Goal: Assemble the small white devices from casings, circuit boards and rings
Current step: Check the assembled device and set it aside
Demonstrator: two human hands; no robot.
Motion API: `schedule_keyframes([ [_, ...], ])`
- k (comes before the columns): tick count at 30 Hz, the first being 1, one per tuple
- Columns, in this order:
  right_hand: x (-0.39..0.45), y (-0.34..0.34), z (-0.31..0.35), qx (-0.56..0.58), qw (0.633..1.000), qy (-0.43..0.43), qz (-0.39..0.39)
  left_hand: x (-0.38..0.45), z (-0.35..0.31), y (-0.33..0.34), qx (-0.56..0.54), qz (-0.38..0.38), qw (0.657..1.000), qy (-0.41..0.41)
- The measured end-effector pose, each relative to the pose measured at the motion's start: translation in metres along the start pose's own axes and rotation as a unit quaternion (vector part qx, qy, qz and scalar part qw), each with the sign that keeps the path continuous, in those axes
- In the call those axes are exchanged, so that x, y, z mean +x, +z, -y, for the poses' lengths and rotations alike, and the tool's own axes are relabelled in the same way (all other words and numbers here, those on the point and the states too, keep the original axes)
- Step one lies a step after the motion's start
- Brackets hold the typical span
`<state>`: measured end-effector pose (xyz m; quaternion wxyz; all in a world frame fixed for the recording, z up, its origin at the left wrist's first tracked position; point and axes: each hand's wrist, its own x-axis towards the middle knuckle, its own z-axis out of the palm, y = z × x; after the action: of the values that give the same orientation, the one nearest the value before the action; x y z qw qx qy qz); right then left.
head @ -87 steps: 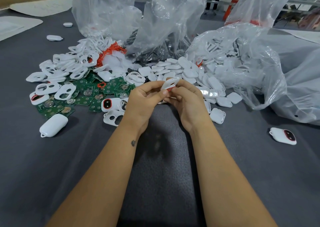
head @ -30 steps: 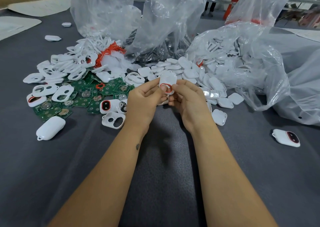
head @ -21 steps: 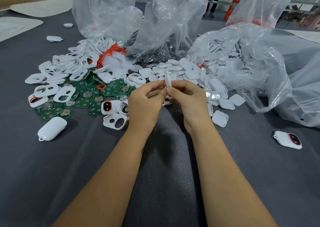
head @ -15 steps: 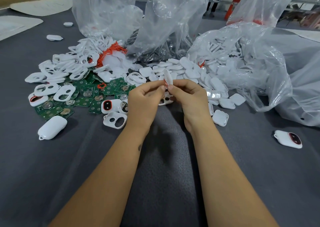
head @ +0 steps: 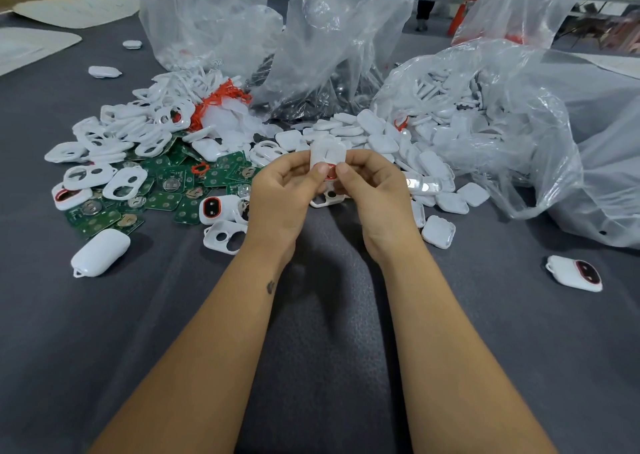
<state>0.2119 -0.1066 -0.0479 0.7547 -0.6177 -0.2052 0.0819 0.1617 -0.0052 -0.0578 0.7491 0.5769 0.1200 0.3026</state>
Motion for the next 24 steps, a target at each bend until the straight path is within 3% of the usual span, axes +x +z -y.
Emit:
schedule_keyframes([
  [6,-0.0026,0.0053,-0.0041,-0.078,0.997,-0.020,-0.009,-0.0023,0.0028,0.0011,0.036,-0.025,0.999,-0.017],
  [14,-0.0042,0.0089,-0.0048,-0.095,0.995,-0.030,-0.009,-0.0020,0.0014,0.0028,0.023,-0.042,0.998,-0.044],
  [24,-0.0046,0.0079,-0.0049,-0.126,0.989,-0.072,-0.020,-0.0012,-0.0045,0.0026,-0.060,-0.016,0.995,-0.079],
])
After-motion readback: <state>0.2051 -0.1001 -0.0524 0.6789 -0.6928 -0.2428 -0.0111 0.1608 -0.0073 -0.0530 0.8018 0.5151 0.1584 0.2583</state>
